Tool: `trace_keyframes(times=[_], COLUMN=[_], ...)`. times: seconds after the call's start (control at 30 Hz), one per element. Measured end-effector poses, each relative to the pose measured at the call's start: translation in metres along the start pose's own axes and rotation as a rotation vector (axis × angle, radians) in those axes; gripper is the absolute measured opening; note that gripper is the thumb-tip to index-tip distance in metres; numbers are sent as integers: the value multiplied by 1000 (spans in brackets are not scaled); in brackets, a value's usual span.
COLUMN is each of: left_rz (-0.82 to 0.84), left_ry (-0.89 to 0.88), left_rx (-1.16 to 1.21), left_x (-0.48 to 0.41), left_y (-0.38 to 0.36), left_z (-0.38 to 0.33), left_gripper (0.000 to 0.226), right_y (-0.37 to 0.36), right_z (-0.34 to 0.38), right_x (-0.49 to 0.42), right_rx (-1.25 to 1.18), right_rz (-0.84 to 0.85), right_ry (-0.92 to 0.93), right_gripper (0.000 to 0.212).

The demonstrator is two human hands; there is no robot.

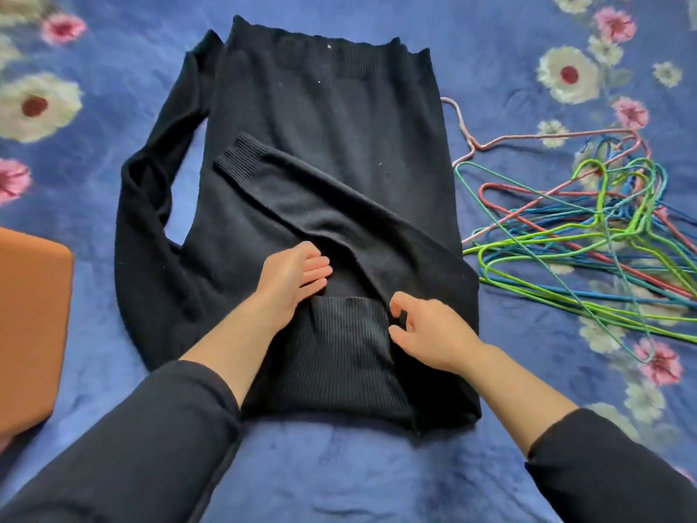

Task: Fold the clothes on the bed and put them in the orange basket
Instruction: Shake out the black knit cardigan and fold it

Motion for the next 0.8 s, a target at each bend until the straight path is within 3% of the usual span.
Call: trace_keyframes(times=[0.17,0.27,0.3,0.33,0.43,0.5,0.53,0.6,0.67,0.7,0.77,0.8], left_rz=[-25,-56,-110,-198,-451,-642,-760,-887,-854,-805,-804,-830], left_ry=[-97,-235,-281,-354,-703,-905,-921,-719,-450,-397,-478,-536], left_rx=[60,-67,-174,-320,-673,-765,-775,-714,-665,-679,-695,-644], left_x=[-30,-28,-26,-25,-16,-8,-6,-12,-21,-23,-20,-17], left_y=[-10,-7,0,13,52,80,98,131,162,167,172,174], left_z=[-54,-72,-74,-78,-90,-104,-113,-127,-138,-141,-149,-152], left_gripper=[34,30,25,18,19,31,37,51,59,52,22,25], right_y=[-13,-2,4,9,15,11,7,3,1,2,5,6], right_z=[17,22,25,31,56,73,82,89,95,94,94,94], right_x=[-5,-16,-19,-28,-54,-75,-87,-103,-116,-117,-118,-117], right_rx=[-167,-302,-326,-335,-292,-128,-22,135,200,207,183,174], right_rz=[-56,-338,-437,-493,-314,-135,-66,15,73,100,150,171], right_ry=[-36,-197,-210,-198,-96,-50,-39,-66,-91,-100,-114,-116], right_gripper=[3,8,3,11,62,70,68,65,65,65,66,67])
Point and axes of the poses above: each hand's wrist, its own x-axis away from the middle knuckle, its own y-axis out of the back of the hand, z = x × y, the point moved 2 cm from there along -x, towards the middle knuckle, and after that the axes turned 10 degrees about y, right-handed, at the moved point
